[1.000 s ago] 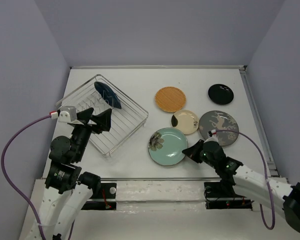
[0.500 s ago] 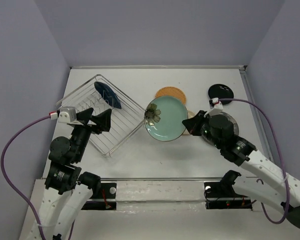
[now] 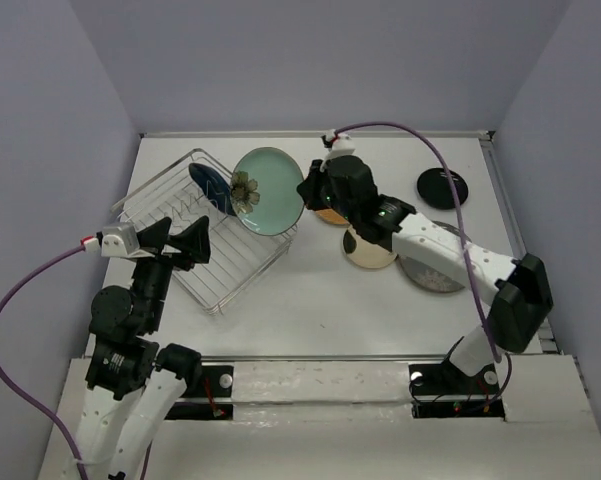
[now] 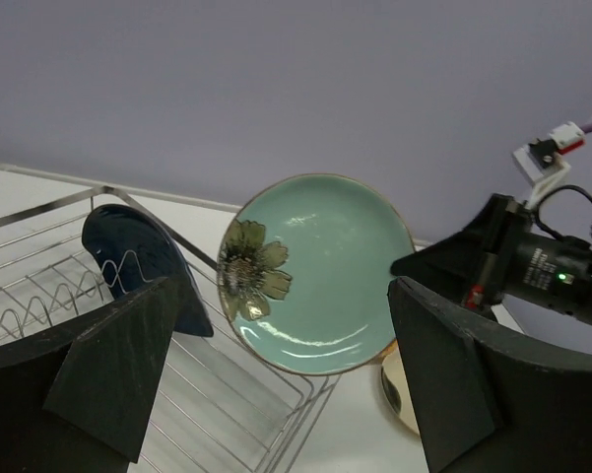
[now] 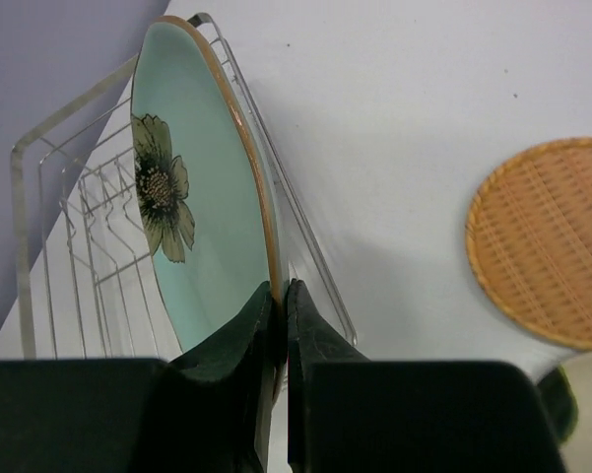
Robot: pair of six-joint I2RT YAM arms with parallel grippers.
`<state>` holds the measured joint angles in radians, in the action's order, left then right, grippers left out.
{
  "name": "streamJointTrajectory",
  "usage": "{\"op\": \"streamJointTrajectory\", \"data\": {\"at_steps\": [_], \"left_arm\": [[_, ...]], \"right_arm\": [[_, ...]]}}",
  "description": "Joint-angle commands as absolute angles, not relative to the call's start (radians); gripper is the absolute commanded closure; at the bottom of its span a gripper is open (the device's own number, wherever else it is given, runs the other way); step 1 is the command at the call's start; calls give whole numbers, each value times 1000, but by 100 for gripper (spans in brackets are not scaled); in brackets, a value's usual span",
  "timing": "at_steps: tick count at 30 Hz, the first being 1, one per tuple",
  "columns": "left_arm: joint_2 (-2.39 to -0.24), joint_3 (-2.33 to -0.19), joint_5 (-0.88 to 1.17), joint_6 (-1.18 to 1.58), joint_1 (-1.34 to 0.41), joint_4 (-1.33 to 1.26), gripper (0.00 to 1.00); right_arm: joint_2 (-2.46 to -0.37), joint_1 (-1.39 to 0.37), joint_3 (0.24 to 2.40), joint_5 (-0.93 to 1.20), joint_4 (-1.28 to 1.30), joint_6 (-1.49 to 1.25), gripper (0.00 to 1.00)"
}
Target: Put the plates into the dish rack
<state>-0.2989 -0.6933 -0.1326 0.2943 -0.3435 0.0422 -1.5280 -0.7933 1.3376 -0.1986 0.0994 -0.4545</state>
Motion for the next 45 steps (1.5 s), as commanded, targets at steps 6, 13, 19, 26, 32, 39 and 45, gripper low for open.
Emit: {"op": "streamJointTrajectory", "data": {"at_steps": [6, 13, 19, 26, 32, 39, 45], "left_arm": [[-299, -712, -183, 272, -334, -2, 1], [-305, -712, -181, 276, -337, -2, 1], [-310, -713, -178, 275, -341, -2, 1], [-313, -713, -175, 275, -345, -2, 1], [-313, -710, -170, 276, -344, -2, 1], [-316, -710, -169, 278, -344, -2, 1], [-313, -709, -172, 278, -345, -2, 1]], "right_arm": [[-1840, -896, 1831, -337, -106, -313, 93], [-2068, -959, 2087, -498, -91, -157, 93], [-2272, -994, 2363, -647, -74, 23, 93], [-2376, -1023, 2451, -768, -147, 150, 93], [-2402, -1066, 2402, -862, -285, 233, 93], [-2447, -1075, 2407, -871, -296, 230, 93], [-2448, -1075, 2341, -842, -262, 147, 93]]}}
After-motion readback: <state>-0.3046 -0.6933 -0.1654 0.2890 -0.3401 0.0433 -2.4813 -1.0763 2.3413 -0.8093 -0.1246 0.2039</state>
